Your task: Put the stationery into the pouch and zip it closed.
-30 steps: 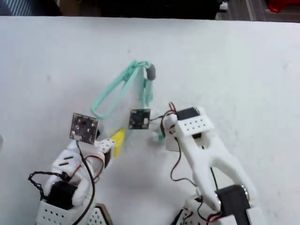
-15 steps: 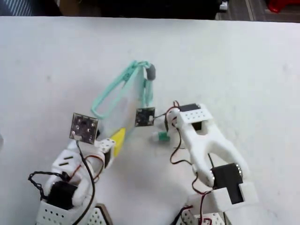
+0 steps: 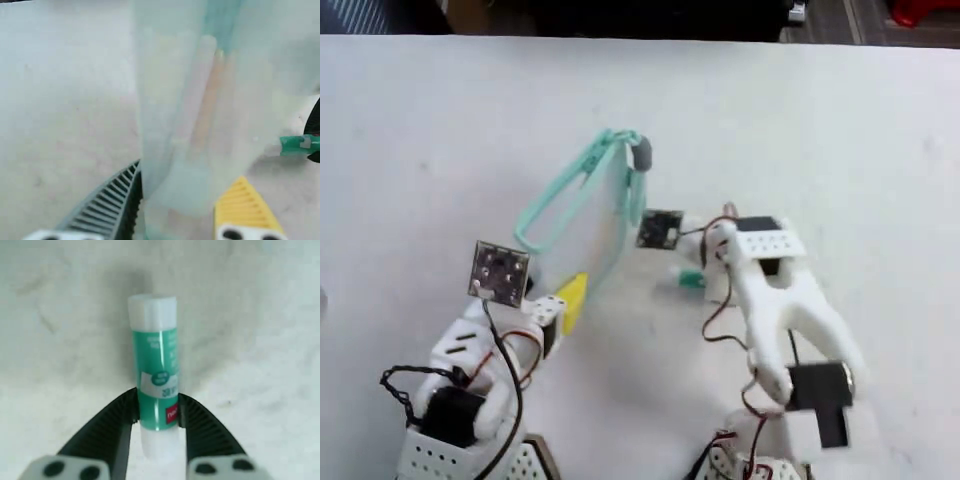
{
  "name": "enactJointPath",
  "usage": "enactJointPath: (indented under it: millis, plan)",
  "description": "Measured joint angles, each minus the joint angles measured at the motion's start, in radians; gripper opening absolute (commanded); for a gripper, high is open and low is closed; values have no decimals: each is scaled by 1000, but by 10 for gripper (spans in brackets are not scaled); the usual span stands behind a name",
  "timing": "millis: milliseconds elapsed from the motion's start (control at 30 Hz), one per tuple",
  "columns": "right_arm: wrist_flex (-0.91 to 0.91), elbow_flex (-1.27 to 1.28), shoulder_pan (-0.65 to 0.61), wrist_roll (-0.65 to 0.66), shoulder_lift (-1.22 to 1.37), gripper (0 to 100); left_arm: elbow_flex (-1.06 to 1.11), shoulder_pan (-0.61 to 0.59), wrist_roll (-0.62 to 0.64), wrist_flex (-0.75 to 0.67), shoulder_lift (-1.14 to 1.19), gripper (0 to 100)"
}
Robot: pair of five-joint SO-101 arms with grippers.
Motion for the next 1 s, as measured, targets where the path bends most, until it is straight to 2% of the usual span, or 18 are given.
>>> enactJointPath:
  millis: [367,467,667,900,1000]
  plan:
    - [180,2,120,0,-410,16,0,0,0,-3,0,218]
    - [192,2,118,-51,-503,16,0,0,0,-3,0,218]
    - [195,-2,94,-247,-672,16,0,0,0,-3,0,219]
    - [195,-203,-72,-654,-936,16,0,5,0,-3,0,221]
    - [187,-321,-175,-850,-1013,16,0,49,-38,-3,0,221]
